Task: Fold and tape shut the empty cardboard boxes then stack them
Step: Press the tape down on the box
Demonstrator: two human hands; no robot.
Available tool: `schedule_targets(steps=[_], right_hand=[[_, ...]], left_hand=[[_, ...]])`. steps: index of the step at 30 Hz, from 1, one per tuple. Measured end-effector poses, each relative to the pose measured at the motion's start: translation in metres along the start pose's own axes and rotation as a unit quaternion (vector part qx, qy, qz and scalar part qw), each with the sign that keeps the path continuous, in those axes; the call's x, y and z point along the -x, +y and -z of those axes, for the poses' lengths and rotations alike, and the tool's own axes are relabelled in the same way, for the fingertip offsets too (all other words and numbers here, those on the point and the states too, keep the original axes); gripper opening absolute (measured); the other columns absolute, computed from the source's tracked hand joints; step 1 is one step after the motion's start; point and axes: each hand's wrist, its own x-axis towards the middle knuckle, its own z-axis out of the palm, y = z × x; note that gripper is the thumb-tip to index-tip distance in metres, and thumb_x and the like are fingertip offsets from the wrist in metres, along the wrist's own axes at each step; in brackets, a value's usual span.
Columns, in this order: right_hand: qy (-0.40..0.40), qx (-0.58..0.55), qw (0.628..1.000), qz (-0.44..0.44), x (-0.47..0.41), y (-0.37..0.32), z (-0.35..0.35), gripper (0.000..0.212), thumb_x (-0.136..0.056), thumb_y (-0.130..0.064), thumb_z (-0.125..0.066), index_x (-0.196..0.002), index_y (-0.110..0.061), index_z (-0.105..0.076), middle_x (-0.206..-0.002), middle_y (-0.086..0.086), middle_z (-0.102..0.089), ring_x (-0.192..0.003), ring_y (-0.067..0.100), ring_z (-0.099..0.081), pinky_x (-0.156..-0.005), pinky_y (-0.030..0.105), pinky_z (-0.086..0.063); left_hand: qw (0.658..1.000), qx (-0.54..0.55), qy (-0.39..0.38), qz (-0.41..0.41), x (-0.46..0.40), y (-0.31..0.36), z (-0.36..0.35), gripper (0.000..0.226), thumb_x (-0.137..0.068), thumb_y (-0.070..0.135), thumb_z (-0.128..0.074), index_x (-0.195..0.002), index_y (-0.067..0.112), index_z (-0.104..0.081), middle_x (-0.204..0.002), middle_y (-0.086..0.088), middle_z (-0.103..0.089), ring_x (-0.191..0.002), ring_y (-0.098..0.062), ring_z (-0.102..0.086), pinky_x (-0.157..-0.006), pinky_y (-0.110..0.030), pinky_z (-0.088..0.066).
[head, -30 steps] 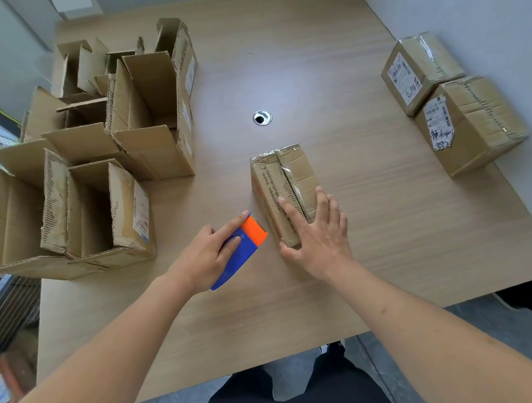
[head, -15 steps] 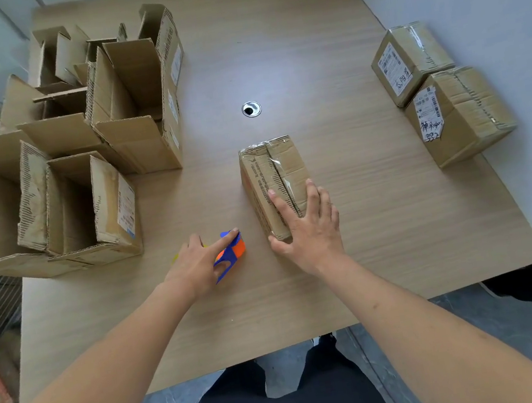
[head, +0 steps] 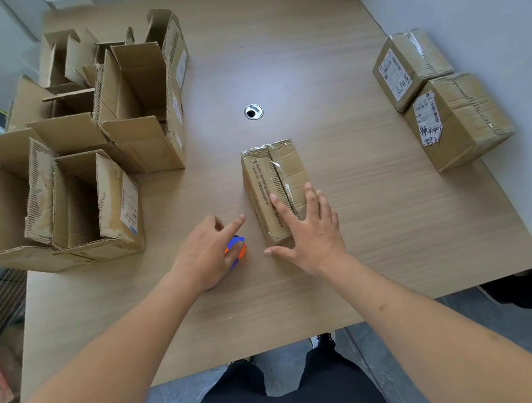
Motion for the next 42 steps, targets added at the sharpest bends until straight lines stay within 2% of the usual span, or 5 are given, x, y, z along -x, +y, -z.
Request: schedule_targets(steps=[9, 19, 25, 34, 42], right_hand=[[0.018, -0.2, 0.977, 0.069, 0.007, 0.045, 0.012, 0.089, -0.084, -0.052, -0.076, -0.158, -0.038, -0.029, -0.17, 0.0, -0.017, -0.151, 0.023, -0.027, -0.117, 0.045, -0.037], [0.161, -0.21, 0.958, 0.115, 0.004, 0.078, -0.007, 0.026, -0.083, -0.023, -0.083, -0.107, -0.024, -0.074, -0.111, -0.001, -0.057, -0.087, 0.017, -0.062, -0.066, 0.043, -0.059], [0.023, -0.402, 0.915, 0.0, 0.009, 0.079, 0.002, 0.063, -0.073, -0.067, -0.072, -0.111, -0.018, -0.063, -0.097, -0.004, -0.068, -0.094, 0.021, -0.071, -0.087, 0.047, -0.059], [0.108, -0.356, 0.928, 0.011, 0.006, 0.081, -0.001, 0.054, -0.068, 0.01, -0.081, -0.114, -0.018, -0.075, -0.096, -0.002, -0.063, -0.083, 0.019, -0.068, -0.083, 0.042, -0.06], [-0.051, -0.109, 0.991, 0.054, 0.023, 0.078, 0.029, 0.11, -0.064, -0.085, -0.048, -0.16, -0.036, -0.025, -0.168, 0.006, -0.003, -0.149, 0.024, -0.016, -0.12, 0.046, -0.029]], left_hand=[[0.965, 0.037, 0.106, -0.237, -0.023, 0.057, 0.0, 0.034, -0.098, 0.043, -0.058, -0.106, 0.016, -0.077, -0.128, -0.01, -0.065, -0.12, -0.028, -0.065, -0.086, -0.04, -0.061], [0.978, 0.095, 0.122, -0.139, -0.024, 0.08, -0.015, 0.025, -0.07, 0.008, -0.092, -0.093, 0.015, -0.083, -0.124, -0.01, -0.072, -0.12, -0.03, -0.067, -0.096, -0.041, -0.054], [0.979, 0.141, 0.116, -0.094, -0.022, 0.079, -0.021, 0.018, -0.079, 0.017, -0.088, -0.095, 0.012, -0.083, -0.126, -0.008, -0.071, -0.126, -0.025, -0.064, -0.098, -0.046, -0.057], [0.982, 0.128, 0.13, -0.04, -0.02, 0.105, -0.019, 0.013, -0.078, 0.016, -0.089, -0.089, 0.013, -0.083, -0.119, -0.005, -0.075, -0.12, -0.026, -0.067, -0.089, -0.045, -0.061], [0.979, 0.186, 0.081, -0.018, -0.028, 0.133, 0.002, 0.044, -0.087, 0.013, -0.052, -0.125, 0.019, -0.072, -0.095, 0.002, -0.076, -0.089, -0.025, -0.07, -0.076, -0.034, -0.055]])
